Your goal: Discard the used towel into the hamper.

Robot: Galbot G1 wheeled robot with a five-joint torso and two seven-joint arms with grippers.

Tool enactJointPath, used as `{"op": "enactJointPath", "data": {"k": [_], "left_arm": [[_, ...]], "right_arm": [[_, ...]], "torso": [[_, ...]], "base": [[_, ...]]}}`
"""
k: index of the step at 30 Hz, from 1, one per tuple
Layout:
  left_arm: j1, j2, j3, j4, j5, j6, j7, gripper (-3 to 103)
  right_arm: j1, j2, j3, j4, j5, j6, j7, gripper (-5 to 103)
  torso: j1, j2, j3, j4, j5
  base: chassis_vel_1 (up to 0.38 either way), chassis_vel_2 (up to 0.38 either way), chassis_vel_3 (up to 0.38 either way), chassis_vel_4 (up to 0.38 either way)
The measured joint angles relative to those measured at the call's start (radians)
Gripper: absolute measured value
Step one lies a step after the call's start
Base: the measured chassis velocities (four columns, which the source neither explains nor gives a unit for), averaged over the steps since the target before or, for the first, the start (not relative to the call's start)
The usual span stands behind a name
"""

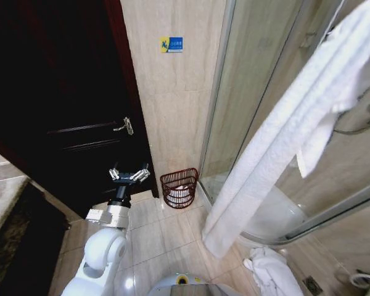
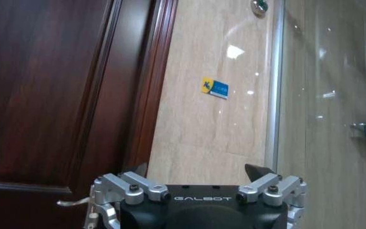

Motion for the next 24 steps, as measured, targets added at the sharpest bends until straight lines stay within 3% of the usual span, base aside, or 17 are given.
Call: {"op": "enactJointPath", "data": {"k": [9, 24], "left_arm": [[0.0, 0.0, 0.0, 0.0, 0.0, 0.0, 0.0, 100], [0.0, 0.0, 0.0, 0.0, 0.0, 0.0, 0.0, 100]], "right_arm": [[0.013, -0.121, 0.002, -0.055, 0.028, -0.001, 0.035, 2], [0.009, -0.088, 0.0, -0.042, 0.012, -0.024, 0.037, 2]], "torso": [[0.0, 0.0, 0.0, 0.0002, -0.0004], [0.0, 0.0, 0.0, 0.0001, -0.0002]], "base": [[0.0, 0.0, 0.0, 0.0], [0.0, 0.0, 0.0, 0.0]]}}
